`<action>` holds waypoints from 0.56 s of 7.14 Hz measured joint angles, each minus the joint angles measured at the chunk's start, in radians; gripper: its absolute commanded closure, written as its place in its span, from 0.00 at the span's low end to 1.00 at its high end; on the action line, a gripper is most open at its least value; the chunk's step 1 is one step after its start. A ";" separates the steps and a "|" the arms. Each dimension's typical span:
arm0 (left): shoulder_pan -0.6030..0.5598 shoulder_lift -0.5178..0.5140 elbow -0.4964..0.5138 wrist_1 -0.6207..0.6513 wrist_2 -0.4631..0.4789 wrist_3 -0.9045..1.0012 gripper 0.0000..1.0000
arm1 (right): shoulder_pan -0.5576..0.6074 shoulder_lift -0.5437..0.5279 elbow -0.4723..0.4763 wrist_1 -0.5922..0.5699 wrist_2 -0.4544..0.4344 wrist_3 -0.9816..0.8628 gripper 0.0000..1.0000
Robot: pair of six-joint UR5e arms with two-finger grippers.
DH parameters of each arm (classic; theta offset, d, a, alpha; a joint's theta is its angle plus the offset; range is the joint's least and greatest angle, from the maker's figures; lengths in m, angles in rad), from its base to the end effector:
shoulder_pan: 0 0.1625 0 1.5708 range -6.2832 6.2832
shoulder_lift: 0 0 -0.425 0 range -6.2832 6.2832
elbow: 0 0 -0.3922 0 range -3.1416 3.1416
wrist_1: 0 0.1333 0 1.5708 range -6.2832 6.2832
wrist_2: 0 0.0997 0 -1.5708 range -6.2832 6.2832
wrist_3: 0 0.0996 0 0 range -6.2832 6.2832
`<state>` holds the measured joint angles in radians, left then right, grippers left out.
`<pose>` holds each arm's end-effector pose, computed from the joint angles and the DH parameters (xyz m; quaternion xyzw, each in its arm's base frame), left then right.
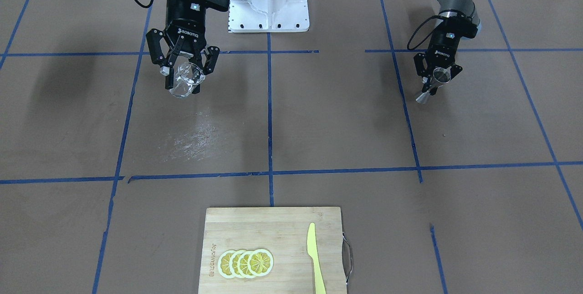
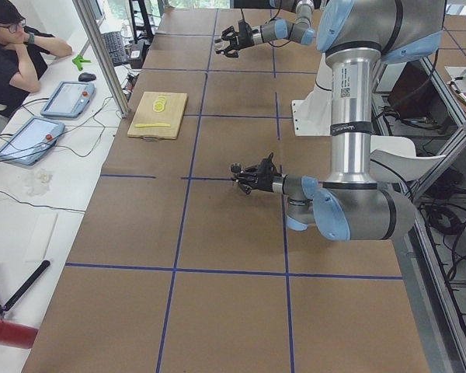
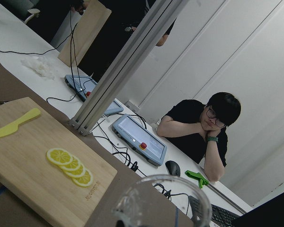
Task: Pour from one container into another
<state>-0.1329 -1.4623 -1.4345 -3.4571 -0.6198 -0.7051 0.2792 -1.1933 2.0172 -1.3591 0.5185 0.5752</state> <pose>0.3533 -0.2635 0.5765 0.5854 0.4217 -0.0956 0.6858 -0.4358 -0.3536 0.2092 0.6054 -0.0843 -0.0306 0.7908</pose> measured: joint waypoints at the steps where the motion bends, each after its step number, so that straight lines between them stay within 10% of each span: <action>1: 0.000 -0.001 -0.001 0.011 -0.003 0.002 1.00 | 0.000 -0.002 0.000 0.000 0.000 0.000 1.00; 4: -0.002 -0.001 -0.012 0.017 -0.070 0.001 1.00 | 0.000 -0.007 0.001 0.000 0.000 0.000 1.00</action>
<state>-0.1353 -1.4629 -1.4467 -3.4404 -0.6895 -0.7037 0.2792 -1.2001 2.0185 -1.3588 0.5185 0.5753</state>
